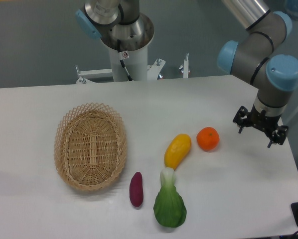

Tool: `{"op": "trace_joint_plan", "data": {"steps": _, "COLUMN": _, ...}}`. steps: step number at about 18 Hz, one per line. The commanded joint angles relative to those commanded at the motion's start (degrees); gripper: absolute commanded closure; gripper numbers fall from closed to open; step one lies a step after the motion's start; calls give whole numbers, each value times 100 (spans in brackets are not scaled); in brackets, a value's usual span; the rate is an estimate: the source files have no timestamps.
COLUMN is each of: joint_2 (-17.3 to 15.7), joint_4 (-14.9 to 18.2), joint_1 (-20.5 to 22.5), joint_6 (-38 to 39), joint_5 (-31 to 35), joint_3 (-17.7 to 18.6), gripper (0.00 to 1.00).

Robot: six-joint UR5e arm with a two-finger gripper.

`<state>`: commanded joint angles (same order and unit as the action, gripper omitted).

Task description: Pick up the orange from the table

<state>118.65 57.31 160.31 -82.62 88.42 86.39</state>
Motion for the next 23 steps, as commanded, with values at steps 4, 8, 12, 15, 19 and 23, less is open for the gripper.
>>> {"op": "trace_joint_plan", "data": {"steps": 4, "joint_2": -18, "joint_4": -71, "joint_1": 0, "joint_6": 0, "joint_5": -17, "joint_3": 27, "gripper": 0}}
{"op": "trace_joint_plan", "data": {"steps": 8, "joint_2": -26, "joint_4": -71, "joint_1": 0, "joint_6": 9, "joint_5": -18, "joint_3": 35, "gripper": 0}}
{"op": "trace_joint_plan", "data": {"steps": 12, "joint_2": -44, "joint_4": -44, "joint_1": -18, "joint_6": 18, "joint_5": 26, "joint_3": 44, "gripper": 0}}
{"op": "trace_joint_plan", "data": {"steps": 15, "joint_2": -79, "joint_4": -44, "joint_1": -96, "joint_6": 88, "joint_5": 18, "joint_3": 114, "gripper": 0}}
{"op": "trace_joint_plan", "data": {"steps": 19, "joint_2": -123, "joint_4": -36, "joint_1": -175, "joint_6": 202, "joint_5": 18, "joint_3": 158, "gripper": 0}}
{"op": "trace_joint_plan", "data": {"steps": 23, "joint_2": -114, "joint_4": -9, "joint_1": -255, "joint_6": 202, "joint_5": 26, "joint_3": 167, "gripper": 0}}
